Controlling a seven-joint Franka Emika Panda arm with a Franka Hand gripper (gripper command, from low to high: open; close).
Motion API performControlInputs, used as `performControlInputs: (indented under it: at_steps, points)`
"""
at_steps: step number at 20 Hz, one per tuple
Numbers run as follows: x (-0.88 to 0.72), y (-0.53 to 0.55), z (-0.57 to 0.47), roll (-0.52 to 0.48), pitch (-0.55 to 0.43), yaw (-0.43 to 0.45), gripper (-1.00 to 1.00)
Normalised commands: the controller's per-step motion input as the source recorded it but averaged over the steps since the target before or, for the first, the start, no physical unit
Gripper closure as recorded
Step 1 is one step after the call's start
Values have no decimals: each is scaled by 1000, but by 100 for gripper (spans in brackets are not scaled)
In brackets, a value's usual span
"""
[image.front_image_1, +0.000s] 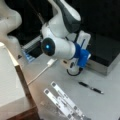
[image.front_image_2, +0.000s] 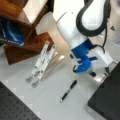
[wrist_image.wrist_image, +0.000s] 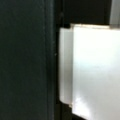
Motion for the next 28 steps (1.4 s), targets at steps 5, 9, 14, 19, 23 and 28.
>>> performControlInputs:
  at_steps: [5, 9, 14, 19, 23, 28]
  points:
    - [28, -92, -205, 330, -101, 6, -100]
    - [86, -70, -180, 279, -64, 13, -100]
    - [147, -23, -108, 246, -53, 0, -100]
    - [155, 19, -51, 212, -59, 3, -100]
    - [119, 3, -47, 183, -64, 9, 100]
    - [105, -41, -51, 158, -42, 8, 100]
